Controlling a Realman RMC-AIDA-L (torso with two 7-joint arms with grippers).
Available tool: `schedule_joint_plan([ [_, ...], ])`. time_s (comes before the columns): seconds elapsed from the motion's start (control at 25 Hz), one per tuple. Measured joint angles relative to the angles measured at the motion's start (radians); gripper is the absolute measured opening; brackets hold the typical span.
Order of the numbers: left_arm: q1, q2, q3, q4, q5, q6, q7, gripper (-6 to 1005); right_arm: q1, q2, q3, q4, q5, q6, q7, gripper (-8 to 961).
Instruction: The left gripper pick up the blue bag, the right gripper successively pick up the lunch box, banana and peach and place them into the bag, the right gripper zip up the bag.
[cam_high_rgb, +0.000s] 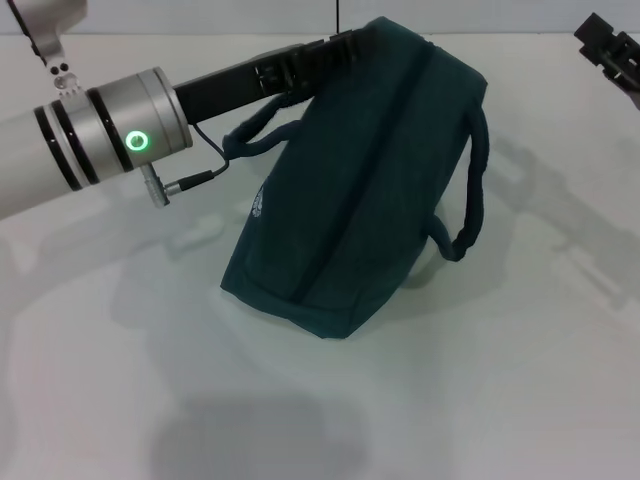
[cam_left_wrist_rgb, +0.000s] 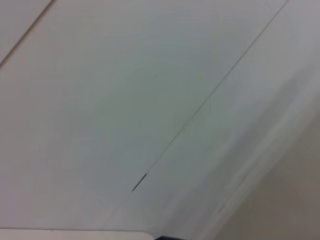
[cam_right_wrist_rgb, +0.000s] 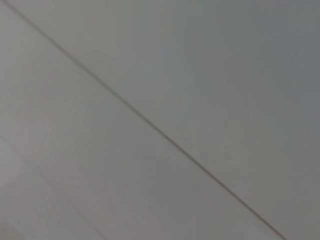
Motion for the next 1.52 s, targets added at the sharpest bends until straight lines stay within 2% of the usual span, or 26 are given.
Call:
schedule_joint_plan([
  [0.12, 0.0, 0.0, 0.0, 0.005, -0.008, 0.014, 0.0, 270, 0.002, -0.006, -0.004, 0.0, -0.002, -0.045, -0.04, 822],
  [0.24, -0.002, 0.001, -0.002, 0.015, -0.009, 0.057, -0.001, 504, 0.004, -0.011, -0.006, -0.007, -0.019, -0.074, -0.07, 828],
  [0.44, 0.005, 0.004, 0.0, 0.075, -0.009, 0.154, -0.002, 738, -0.001, -0.016, -0.005, -0.067, -0.095, -0.122, -0.148, 843],
  [0.68, 0.074, 0.006, -0.003, 0.255, -0.008, 0.285, 0.005, 879, 0.004, -0.019, -0.001, -0.143, -0.229, -0.203, -0.233, 872],
  [0.8, 0.117, 0.006, -0.007, 0.333, -0.009, 0.304, 0.003, 878, 0.004, -0.018, -0.003, -0.154, -0.248, -0.226, -0.282, 873],
  [1.04, 0.211, 0.021, -0.007, 0.401, -0.01, 0.36, 0.009, 876, 0.006, -0.016, -0.005, -0.171, -0.303, -0.295, -0.369, 874],
  [1.24, 0.312, 0.031, -0.002, 0.454, 0.009, 0.427, 0.051, 874, -0.003, 0.003, -0.003, -0.239, -0.449, -0.316, -0.407, 874],
  [1.52, 0.393, 0.045, 0.002, 0.451, 0.106, 0.526, 0.176, 871, 0.006, 0.021, -0.006, -0.241, -0.603, -0.302, -0.465, 876],
])
